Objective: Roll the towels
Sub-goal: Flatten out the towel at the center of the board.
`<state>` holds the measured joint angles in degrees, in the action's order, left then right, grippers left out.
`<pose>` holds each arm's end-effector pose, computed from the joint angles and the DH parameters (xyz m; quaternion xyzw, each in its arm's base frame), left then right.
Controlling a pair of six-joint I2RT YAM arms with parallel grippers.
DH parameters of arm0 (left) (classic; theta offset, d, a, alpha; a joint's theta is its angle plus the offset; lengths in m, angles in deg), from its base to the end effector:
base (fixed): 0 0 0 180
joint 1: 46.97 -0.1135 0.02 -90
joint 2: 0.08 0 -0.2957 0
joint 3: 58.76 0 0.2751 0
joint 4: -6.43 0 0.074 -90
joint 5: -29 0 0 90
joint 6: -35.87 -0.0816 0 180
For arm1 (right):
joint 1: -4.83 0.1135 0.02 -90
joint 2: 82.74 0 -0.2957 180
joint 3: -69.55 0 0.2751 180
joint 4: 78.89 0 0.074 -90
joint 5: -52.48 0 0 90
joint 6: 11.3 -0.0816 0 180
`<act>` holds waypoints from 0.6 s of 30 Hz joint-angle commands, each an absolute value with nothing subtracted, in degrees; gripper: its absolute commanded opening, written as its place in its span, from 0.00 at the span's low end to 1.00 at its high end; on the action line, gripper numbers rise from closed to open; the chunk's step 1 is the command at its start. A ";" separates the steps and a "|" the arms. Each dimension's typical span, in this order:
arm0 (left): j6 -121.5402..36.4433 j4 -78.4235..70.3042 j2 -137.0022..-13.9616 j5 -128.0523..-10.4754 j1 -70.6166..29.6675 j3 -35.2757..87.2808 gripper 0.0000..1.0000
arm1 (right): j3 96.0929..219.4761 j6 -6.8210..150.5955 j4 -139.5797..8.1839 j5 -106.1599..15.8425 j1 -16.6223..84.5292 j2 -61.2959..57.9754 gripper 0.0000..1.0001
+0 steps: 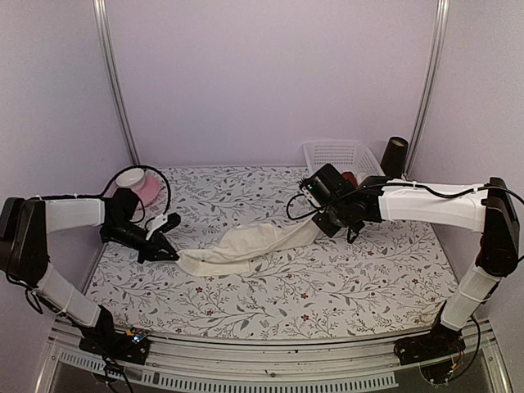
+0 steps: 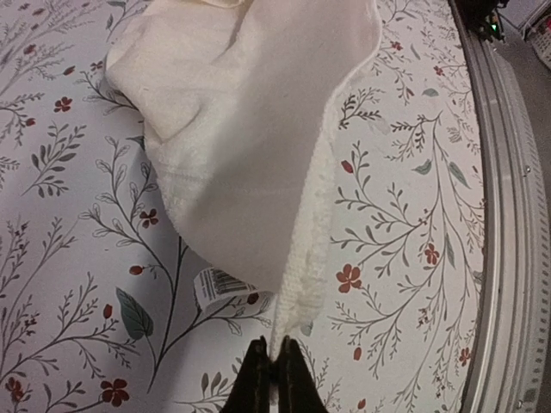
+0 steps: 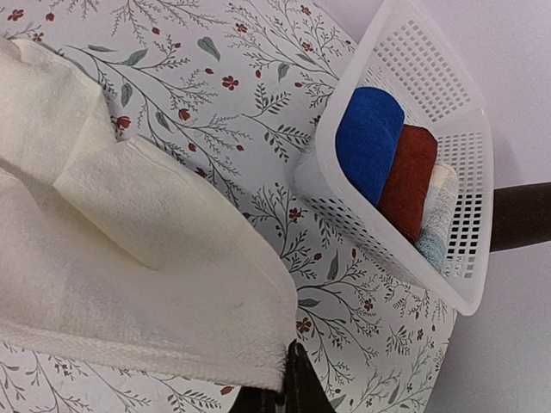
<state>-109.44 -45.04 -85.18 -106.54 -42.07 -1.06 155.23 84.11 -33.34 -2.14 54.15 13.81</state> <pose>0.2584 -0.0806 0.1528 0.4928 0.7751 -0.3105 0.2449 0.2976 0.2738 0.2383 -0.3413 0.8504 -0.1669 0.3640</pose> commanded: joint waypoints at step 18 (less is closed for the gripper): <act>-91.91 -36.38 -52.98 -84.37 -42.97 6.63 0.00 | 164.90 92.63 -13.23 -31.92 56.10 7.44 0.02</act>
<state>-91.80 -31.00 -54.34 -85.78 -42.29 3.53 162.05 89.40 -18.66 -26.05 54.39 6.99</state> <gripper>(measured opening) 0.009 0.023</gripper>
